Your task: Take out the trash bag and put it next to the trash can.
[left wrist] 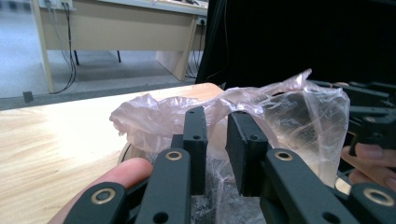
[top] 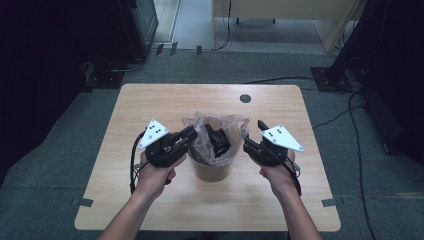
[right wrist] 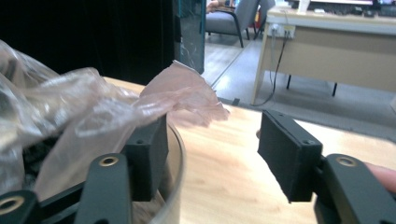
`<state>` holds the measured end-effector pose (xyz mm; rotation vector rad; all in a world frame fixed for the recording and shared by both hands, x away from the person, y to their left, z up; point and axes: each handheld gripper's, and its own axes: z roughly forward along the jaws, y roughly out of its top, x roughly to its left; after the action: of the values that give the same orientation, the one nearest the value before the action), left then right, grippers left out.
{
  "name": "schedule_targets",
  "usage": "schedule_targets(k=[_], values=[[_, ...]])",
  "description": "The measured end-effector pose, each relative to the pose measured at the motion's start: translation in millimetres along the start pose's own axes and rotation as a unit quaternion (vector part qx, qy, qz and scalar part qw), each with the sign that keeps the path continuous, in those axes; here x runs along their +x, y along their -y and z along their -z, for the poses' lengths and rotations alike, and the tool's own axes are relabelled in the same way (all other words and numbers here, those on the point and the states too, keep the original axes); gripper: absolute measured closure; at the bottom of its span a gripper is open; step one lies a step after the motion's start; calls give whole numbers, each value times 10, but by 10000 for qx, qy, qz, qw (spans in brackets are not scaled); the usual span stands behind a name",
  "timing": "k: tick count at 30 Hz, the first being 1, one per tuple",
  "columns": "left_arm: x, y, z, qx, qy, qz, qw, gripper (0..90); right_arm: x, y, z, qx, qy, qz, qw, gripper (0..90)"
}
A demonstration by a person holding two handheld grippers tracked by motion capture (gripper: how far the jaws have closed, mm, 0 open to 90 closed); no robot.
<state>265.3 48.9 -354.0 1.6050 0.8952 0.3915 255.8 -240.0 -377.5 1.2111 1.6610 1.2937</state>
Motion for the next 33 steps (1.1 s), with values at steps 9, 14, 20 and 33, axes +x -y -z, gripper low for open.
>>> schedule_targets(k=[9, 14, 20, 33], values=[[-119, -44, -74, 133, 469, 204, 9986, 873, -70, 80, 177, 118, -501, -841, 9951, 385], [-157, -76, -105, 207, 462, 68, 9987, 888, 112, 96, 219, 164, -988, -937, 9906, 364], [-123, -67, -154, 219, 304, 152, 9992, 890, 297, 130, 155, 170, -1375, -1049, 9848, 301], [-63, -67, -171, 170, 129, 222, 9995, 891, 800, 111, 17, 579, -1315, -928, 9853, 141]])
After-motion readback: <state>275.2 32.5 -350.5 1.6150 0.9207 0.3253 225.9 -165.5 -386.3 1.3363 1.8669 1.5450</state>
